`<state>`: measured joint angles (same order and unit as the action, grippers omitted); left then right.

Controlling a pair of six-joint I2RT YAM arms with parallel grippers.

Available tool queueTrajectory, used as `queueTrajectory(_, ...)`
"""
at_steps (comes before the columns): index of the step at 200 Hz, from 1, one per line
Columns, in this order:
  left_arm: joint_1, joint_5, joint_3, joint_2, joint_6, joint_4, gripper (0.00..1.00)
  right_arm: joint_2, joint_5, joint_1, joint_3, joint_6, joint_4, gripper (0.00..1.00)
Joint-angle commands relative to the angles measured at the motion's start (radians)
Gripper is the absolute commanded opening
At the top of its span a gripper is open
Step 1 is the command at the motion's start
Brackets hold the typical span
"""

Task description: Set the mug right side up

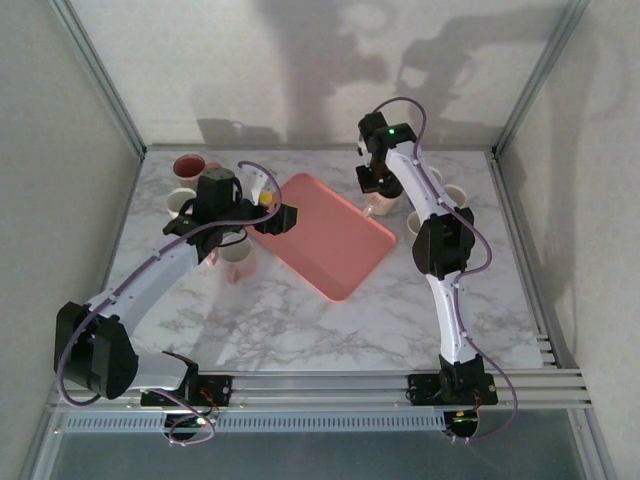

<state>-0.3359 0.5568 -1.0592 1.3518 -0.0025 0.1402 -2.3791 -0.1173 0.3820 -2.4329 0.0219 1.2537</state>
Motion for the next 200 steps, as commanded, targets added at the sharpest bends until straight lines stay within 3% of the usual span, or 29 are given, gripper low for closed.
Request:
queueTrajectory(1, 0.012, -0.001, -0.021, 0.006, 0.018, -0.008, 0.92, -0.012, -0.046, -0.006, -0.055, -0.022, 0.001, 0.0)
queueTrajectory(81, 0.034, -0.006, 0.011, 0.0, 0.014, -0.037, 0.93, -0.015, -0.036, 0.002, -0.061, -0.032, -0.002, 0.43)
queueTrajectory(108, 0.04, -0.015, 0.015, -0.01, 0.003, -0.05, 0.93, 0.075, -0.04, 0.014, -0.018, -0.033, -0.012, 0.49)
queueTrajectory(135, 0.042, -0.03, 0.048, -0.05, -0.011, -0.083, 0.94, 0.329, 0.015, 0.025, 0.282, -0.014, -0.174, 0.58)
queueTrajectory(172, 0.041, -0.048, 0.096, -0.097, -0.05, -0.124, 0.94, 0.729, 0.143, 0.026, 0.826, 0.053, -0.519, 0.61)
queueTrajectory(200, 0.042, -0.043, 0.133, -0.126, -0.076, -0.161, 0.94, 0.927, 0.168, 0.026, 1.073, 0.108, -0.665, 0.61)
